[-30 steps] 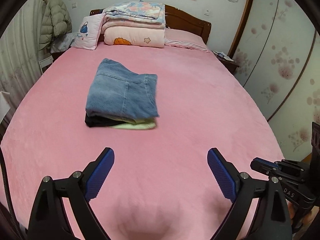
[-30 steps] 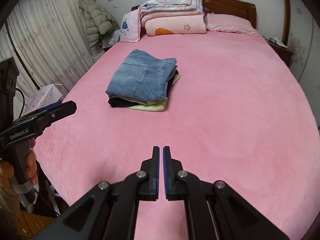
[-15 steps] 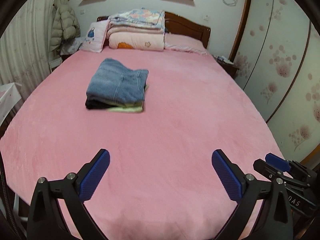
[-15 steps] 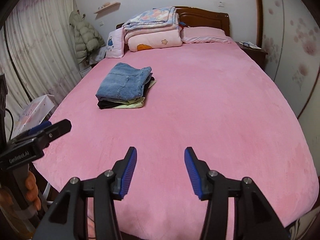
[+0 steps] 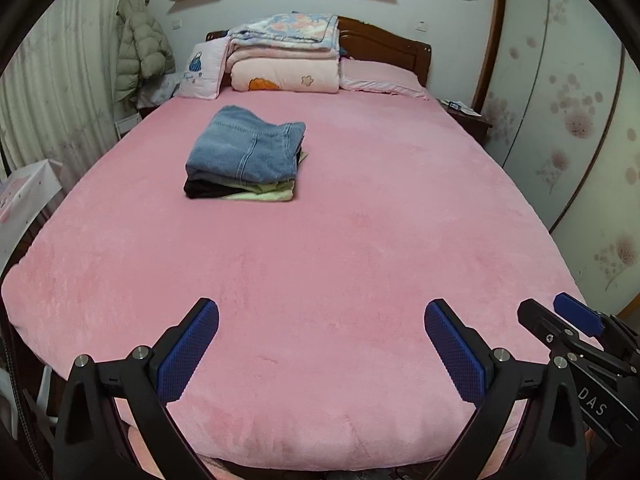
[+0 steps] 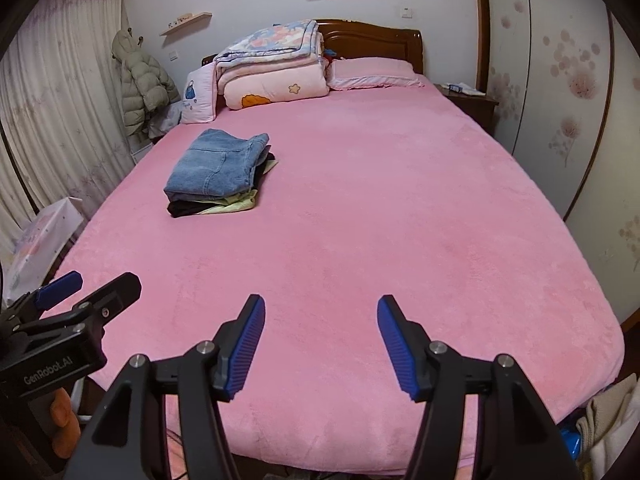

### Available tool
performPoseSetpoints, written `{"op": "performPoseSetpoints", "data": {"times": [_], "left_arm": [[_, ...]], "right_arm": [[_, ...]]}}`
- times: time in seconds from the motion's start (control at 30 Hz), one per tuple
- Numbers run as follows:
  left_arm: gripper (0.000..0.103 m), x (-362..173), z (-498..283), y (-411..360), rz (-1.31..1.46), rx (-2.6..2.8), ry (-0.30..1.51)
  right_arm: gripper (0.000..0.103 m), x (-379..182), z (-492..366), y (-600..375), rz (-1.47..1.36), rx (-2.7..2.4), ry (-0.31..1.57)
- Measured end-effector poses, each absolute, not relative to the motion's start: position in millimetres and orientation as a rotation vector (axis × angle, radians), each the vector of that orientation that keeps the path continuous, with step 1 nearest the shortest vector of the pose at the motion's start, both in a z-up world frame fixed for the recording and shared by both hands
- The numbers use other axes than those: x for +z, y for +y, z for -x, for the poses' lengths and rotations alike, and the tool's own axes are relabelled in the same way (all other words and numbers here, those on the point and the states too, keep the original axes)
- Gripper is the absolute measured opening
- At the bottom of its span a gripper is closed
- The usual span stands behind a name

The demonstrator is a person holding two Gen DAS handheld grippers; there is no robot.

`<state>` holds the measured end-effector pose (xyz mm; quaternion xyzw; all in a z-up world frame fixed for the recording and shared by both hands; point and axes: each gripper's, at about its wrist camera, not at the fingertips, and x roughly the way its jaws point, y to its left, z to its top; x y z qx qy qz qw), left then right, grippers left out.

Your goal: Fold large clothes

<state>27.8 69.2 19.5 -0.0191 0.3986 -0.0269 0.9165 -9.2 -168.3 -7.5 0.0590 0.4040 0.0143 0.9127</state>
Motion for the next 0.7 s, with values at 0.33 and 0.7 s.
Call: {"op": "performPoseSetpoints", "data": {"times": [0.33,0.7], "left_arm": [[0.102,-2.1,-34.0,54.8,-0.023,-0.056,0.878],[0.102,-2.8,-33.3,45.8,-0.044,-0.059,0.877]], "right_arm": [[0.059,-18.3,8.5,-165.3,-0.106,-0.019,0.835],[0.059,-24.5,8.9,-165.8,-0.098,-0.058,0.837]]}}
